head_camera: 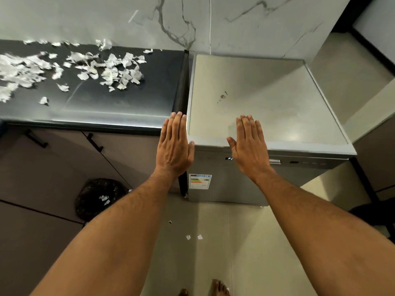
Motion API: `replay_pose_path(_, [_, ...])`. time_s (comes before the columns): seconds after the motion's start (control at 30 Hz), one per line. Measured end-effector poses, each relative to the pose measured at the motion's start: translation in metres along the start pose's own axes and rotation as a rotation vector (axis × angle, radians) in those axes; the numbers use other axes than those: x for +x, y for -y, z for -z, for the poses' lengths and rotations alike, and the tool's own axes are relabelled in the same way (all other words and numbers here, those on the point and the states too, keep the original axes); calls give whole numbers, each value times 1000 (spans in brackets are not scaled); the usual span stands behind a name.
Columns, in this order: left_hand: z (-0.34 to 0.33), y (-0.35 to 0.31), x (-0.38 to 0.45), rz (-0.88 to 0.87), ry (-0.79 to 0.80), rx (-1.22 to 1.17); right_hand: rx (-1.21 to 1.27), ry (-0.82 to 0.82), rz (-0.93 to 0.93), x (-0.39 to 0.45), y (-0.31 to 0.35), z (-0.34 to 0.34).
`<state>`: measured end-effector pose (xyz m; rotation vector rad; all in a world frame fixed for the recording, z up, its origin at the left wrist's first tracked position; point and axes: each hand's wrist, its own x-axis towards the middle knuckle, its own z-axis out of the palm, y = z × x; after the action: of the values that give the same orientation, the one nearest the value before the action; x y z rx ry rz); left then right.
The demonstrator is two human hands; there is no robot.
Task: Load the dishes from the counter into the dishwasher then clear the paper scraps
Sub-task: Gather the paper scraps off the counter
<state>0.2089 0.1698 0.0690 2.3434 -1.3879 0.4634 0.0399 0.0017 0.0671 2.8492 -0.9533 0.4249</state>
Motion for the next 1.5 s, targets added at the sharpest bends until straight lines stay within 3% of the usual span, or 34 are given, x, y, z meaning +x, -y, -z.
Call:
replay_pose_path(0.73, [168, 123, 31, 163, -128, 129, 75, -180, 199, 110, 168, 119])
replay_pose_path(1.5, [146, 262, 124, 331, -114, 216, 269, -212, 359, 297, 280, 58])
